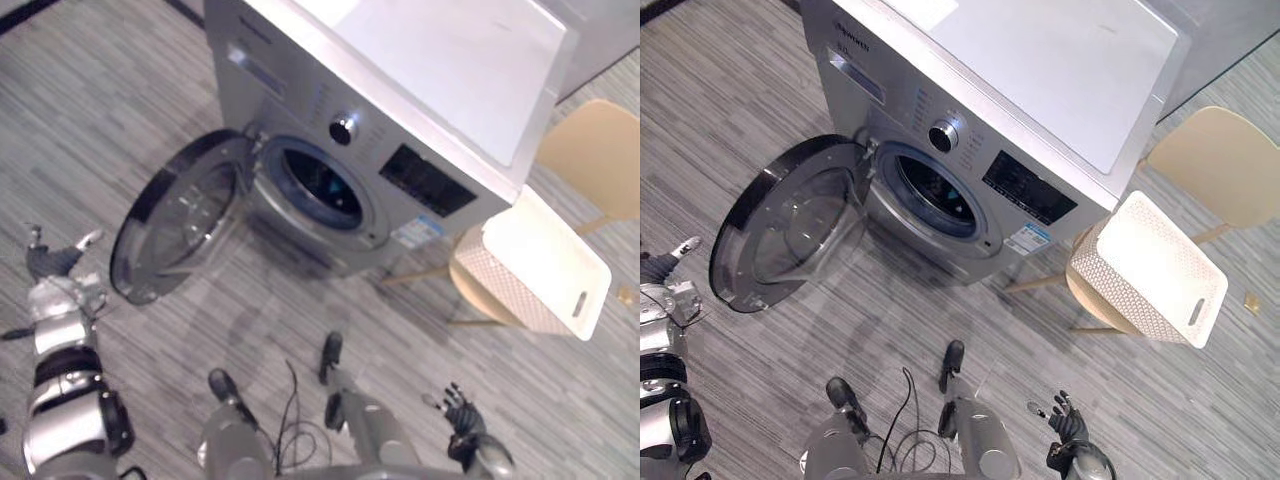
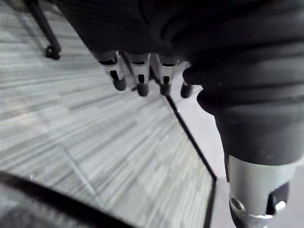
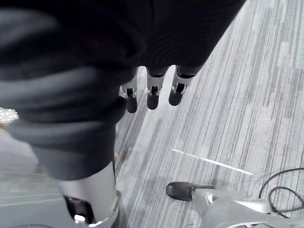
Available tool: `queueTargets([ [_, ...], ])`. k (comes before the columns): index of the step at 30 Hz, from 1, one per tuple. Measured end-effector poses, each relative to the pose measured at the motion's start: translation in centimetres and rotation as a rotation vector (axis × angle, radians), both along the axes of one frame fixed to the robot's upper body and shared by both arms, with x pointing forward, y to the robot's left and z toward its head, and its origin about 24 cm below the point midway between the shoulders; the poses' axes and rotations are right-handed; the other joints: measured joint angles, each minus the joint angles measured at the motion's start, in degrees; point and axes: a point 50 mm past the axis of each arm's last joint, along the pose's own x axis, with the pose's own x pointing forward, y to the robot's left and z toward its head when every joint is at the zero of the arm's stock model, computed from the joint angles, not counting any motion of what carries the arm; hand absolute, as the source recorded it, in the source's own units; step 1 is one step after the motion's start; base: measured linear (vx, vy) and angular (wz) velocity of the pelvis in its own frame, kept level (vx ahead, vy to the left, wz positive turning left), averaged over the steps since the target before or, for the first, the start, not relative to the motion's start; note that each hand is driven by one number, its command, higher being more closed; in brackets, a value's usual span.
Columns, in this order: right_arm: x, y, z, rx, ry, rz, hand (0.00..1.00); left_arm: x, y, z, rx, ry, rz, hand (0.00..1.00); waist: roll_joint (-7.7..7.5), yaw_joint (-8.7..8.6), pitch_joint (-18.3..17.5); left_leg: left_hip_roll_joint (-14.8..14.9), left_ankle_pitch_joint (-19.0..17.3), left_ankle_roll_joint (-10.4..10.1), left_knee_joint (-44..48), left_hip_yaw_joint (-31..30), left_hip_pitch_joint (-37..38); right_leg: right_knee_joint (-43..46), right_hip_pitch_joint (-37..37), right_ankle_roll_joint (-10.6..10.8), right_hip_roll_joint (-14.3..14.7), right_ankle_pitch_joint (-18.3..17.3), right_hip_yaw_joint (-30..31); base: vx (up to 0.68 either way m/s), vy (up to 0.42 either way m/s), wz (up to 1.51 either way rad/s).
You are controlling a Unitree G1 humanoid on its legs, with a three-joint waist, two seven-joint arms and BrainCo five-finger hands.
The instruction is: Pick up the laundry basket with both hands and put the clothes into the washing machine.
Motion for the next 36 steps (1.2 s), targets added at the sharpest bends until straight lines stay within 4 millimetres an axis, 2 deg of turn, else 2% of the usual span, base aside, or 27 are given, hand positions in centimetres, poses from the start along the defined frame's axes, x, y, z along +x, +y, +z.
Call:
queueTargets([
  [4, -0.3, 0.0, -0.3, 0.014, 0.014, -0.015, 0.00, 0.5, -1.3, -1.4, -0.063, -0.006, -0.022, 0.00, -0.20, 0.28, 1.9, -0.1, 0.2, 0.3, 0.5, 0.6, 0.1, 0.0, 0.0, 0.0, -0.2, 0.0, 0.9, 0.01, 0.093, -0.04],
  [7, -0.9, 0.3, -0.7, 0.023, 0.050, -0.008, 0.00, 0.3, -2.5, -4.1, -0.150, 0.046, -0.027, 0.00, -0.17, 0.09, 2.2, -0.3, 0.2, 0.3, 0.5, 1.4, 0.6, 0.0, -0.2, 0.0, -0.3, 0.0, 1.4, 0.01, 0.076, -0.11],
  [10, -1.4, 0.5, -1.1, 0.029, 0.076, 0.001, 0.00, 0.2, -5.0, -7.2, -0.232, 0.107, -0.073, 0.00, -0.26, 0.04, 2.2, -1.1, -0.1, 0.1, -0.1, 3.0, 2.0, 0.0, 0.0, -1.1, -0.8, -0.8, 2.6, 0.03, 0.078, -0.18],
  [11, -1.4, 0.6, -1.1, 0.030, 0.081, 0.006, 0.00, 0.0, -6.4, -8.6, -0.255, 0.143, -0.105, 0.00, -0.34, -0.02, 2.2, -1.4, -0.3, 0.0, -0.3, 3.9, 2.8, 0.0, 0.4, -2.4, -1.0, -1.8, 2.7, 0.02, 0.049, -0.20],
  [12, -1.4, 0.7, -1.1, 0.030, 0.081, 0.010, 0.00, -0.2, -7.7, -9.9, -0.269, 0.186, -0.139, 0.00, -0.45, -0.30, 2.2, -1.9, -0.5, -0.1, -0.3, 4.6, 3.8, 0.0, 0.9, -4.5, -1.4, -3.6, 2.8, 0.02, 0.039, -0.21],
  [13, -1.4, 0.7, -1.1, 0.030, 0.081, 0.010, 0.00, -0.3, -8.6, -10.7, -0.281, 0.209, -0.160, 0.00, -0.50, -0.41, 2.2, -2.1, -0.7, -0.5, -0.4, 5.2, 4.4, 0.0, 1.2, -4.8, -1.6, -4.6, 2.9, 0.03, 0.022, -0.23],
  [14, -1.4, 0.7, -1.1, 0.030, 0.080, 0.011, 0.00, -0.7, -10.4, -12.2, -0.309, 0.256, -0.208, 0.00, -0.53, -0.88, 2.1, -2.3, -1.1, -0.6, -0.2, 6.1, 5.5, 0.0, 2.0, -3.6, -2.1, -7.0, 3.3, 0.03, 0.008, -0.32],
  [16, -1.0, 0.9, -1.0, 0.033, 0.072, 0.014, 0.00, -1.8, -13.4, -14.9, -0.354, 0.353, -0.289, 0.00, 0.05, -1.81, 2.0, -2.3, -1.1, -0.8, -1.0, 8.3, 8.0, 1.1, 2.2, -3.1, -1.8, -8.7, 5.1, 0.03, 0.009, -0.45],
  [17, -1.0, 0.9, -1.0, 0.034, 0.071, 0.013, 0.00, -2.1, -14.4, -15.5, -0.365, 0.379, -0.317, 0.00, 0.14, -1.96, 1.9, -2.4, -0.9, -1.0, -1.6, 9.0, 9.0, 1.5, 2.2, -3.2, -1.7, -9.0, 5.8, 0.04, 0.012, -0.43],
  [18, -1.0, 0.8, -1.1, 0.033, 0.075, 0.009, 0.00, -2.4, -16.2, -16.4, -0.390, 0.409, -0.377, 0.00, 0.45, -2.51, 1.6, -2.6, -0.6, -1.7, -2.7, 10.0, 10.3, 2.2, 2.2, -3.1, -1.5, -9.7, 6.3, 0.06, 0.011, -0.45],
  [19, -1.2, 0.8, -1.1, 0.031, 0.086, 0.001, 0.00, -2.9, -19.2, -17.6, -0.448, 0.445, -0.463, 0.00, 1.15, -3.78, 0.4, -3.2, -0.1, -2.3, -4.8, 11.6, 12.3, 2.7, 2.3, -2.9, -1.2, -10.2, 7.3, 0.07, 0.008, -0.45],
  [20, -1.3, 0.7, -1.2, 0.029, 0.094, -0.004, 0.00, -3.2, -20.5, -18.1, -0.468, 0.465, -0.498, 0.00, 1.49, -4.34, -0.4, -3.5, 0.2, -2.9, -5.8, 12.3, 13.1, 2.7, 2.3, -2.8, -1.0, -10.3, 7.9, 0.09, 0.019, -0.60],
  [22, -1.9, 0.4, -1.2, 0.013, 0.109, -0.015, 0.00, -3.7, -24.8, -19.1, -0.523, 0.511, -0.622, 0.00, 3.86, -6.24, -2.8, -4.6, 0.9, -3.9, -9.6, 16.0, 17.8, 2.7, 3.5, -2.2, 0.0, -11.0, 10.7, 0.13, 0.049, -0.70],
  [23, -2.2, 0.2, -1.3, 0.008, 0.116, -0.022, 0.00, -3.6, -25.5, -19.1, -0.534, 0.508, -0.641, 0.00, 4.82, -6.68, -3.5, -4.9, 1.1, -4.2, -10.6, 16.8, 19.0, 2.7, 3.8, -2.2, 0.3, -11.2, 11.3, 0.16, 0.070, -0.65],
  [24, -2.9, -0.2, -1.4, 0.001, 0.132, -0.039, 0.00, -3.2, -26.4, -18.8, -0.542, 0.493, -0.672, 0.00, 6.70, -7.74, -4.6, -5.2, 1.3, -4.4, -12.1, 18.3, 20.8, 2.9, 4.3, -2.1, 0.9, -11.2, 12.2, 0.13, 0.058, -0.60],
  [25, -3.6, -0.5, -1.5, -0.005, 0.154, -0.053, 0.00, -2.5, -26.5, -18.2, -0.535, 0.464, -0.679, 0.00, 8.36, -8.20, -5.4, -5.2, 1.5, -4.3, -13.1, 19.8, 22.2, 3.6, 4.4, -2.0, 1.5, -11.2, 13.1, 0.10, 0.046, -0.57],
  [27, -4.8, -0.9, -1.7, -0.006, 0.188, -0.085, 0.00, -0.9, -25.9, -17.0, -0.500, 0.414, -0.669, 0.00, 10.26, -8.50, -6.5, -5.4, 1.7, -4.6, -14.3, 20.9, 23.2, 3.4, 4.8, -2.0, 2.2, -11.2, 13.4, 0.07, 0.039, -0.32],
  [28, -5.2, -1.0, -1.8, -0.011, 0.198, -0.098, 0.00, 0.0, -24.8, -16.2, -0.469, 0.379, -0.647, 0.00, 10.82, -9.33, -6.8, -5.4, 1.7, -4.7, -14.6, 20.9, 23.7, 3.4, 5.2, -2.0, 2.3, -11.2, 13.1, 0.06, 0.041, -0.10],
  [30, -5.5, -1.4, -1.8, -0.017, 0.203, -0.132, 0.00, 1.1, -23.0, -15.0, -0.422, 0.332, -0.597, 0.00, 11.03, -9.86, -6.8, -5.5, 1.7, -4.7, -14.8, 20.7, 24.2, 3.1, 6.0, -2.0, 2.2, -11.2, 12.5, 0.01, 0.048, 0.04],
  [33, -6.9, -2.3, -2.0, -0.025, 0.244, -0.187, 0.00, 1.0, -20.9, -14.7, -0.404, 0.308, -0.530, 0.00, 11.58, -10.71, -7.1, -5.8, 1.7, -4.7, -14.8, 18.6, 25.0, 1.4, 8.4, -1.9, 1.4, -11.2, 10.4, -0.03, 0.060, 0.34],
  [36, -8.8, -2.8, -2.4, -0.023, 0.304, -0.244, 0.00, -1.6, -19.2, -16.6, -0.435, 0.358, -0.447, 0.00, 13.41, -10.56, -8.0, -5.9, 1.7, -4.7, -14.8, 16.8, 25.1, 0.0, 10.2, -1.9, 0.8, -11.2, 8.6, -0.03, 0.044, 0.30],
])
